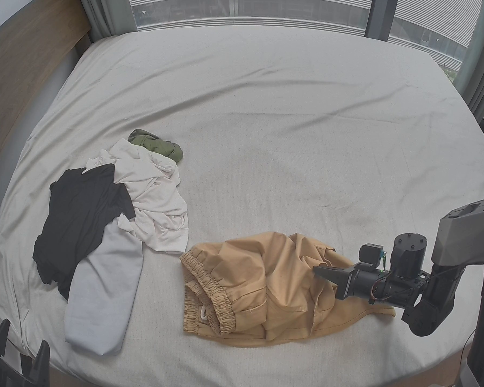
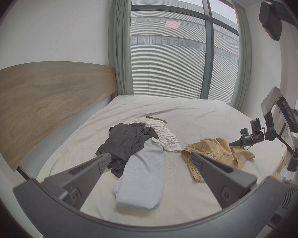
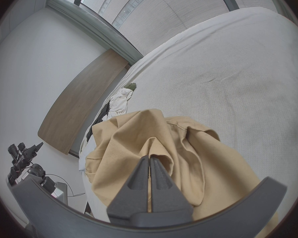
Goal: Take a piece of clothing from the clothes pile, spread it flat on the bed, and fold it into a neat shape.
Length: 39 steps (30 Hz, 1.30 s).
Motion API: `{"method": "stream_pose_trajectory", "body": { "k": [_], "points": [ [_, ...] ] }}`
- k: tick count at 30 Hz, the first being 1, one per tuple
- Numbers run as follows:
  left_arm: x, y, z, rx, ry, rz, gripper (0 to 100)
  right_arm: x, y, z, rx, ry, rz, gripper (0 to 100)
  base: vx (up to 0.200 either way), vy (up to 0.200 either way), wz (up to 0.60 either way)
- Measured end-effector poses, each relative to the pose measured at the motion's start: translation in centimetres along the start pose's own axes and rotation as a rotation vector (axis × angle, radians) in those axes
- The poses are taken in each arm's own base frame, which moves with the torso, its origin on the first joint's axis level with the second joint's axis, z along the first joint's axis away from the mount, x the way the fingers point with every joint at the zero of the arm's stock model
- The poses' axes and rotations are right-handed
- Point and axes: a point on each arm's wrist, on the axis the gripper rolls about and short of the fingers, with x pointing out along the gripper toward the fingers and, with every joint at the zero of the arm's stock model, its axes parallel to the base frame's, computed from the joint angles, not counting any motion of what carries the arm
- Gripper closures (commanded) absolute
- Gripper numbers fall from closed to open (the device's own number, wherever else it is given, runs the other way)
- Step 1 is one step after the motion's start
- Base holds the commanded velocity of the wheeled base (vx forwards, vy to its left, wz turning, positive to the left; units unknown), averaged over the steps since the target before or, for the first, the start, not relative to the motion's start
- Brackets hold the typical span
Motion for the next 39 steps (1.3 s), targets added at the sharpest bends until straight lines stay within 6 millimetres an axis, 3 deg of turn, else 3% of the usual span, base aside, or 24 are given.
{"method": "stream_pose_trajectory", "body": {
  "k": [13, 29, 39],
  "points": [
    [0.0, 0.0, 0.0, 0.001, 0.0, 0.0, 0, -2.8, 0.8, 1.2, 0.003, -0.031, -0.011, 100, 0.0, 0.0, 0.0],
    [0.0, 0.0, 0.0, 0.002, 0.001, -0.001, 0, -5.8, -0.4, 3.8, 0.004, -0.133, -0.042, 100, 0.0, 0.0, 0.0],
    [0.0, 0.0, 0.0, 0.002, 0.001, -0.001, 0, -6.4, -1.2, 4.3, 0.007, -0.152, -0.052, 100, 0.0, 0.0, 0.0]
  ]
}}
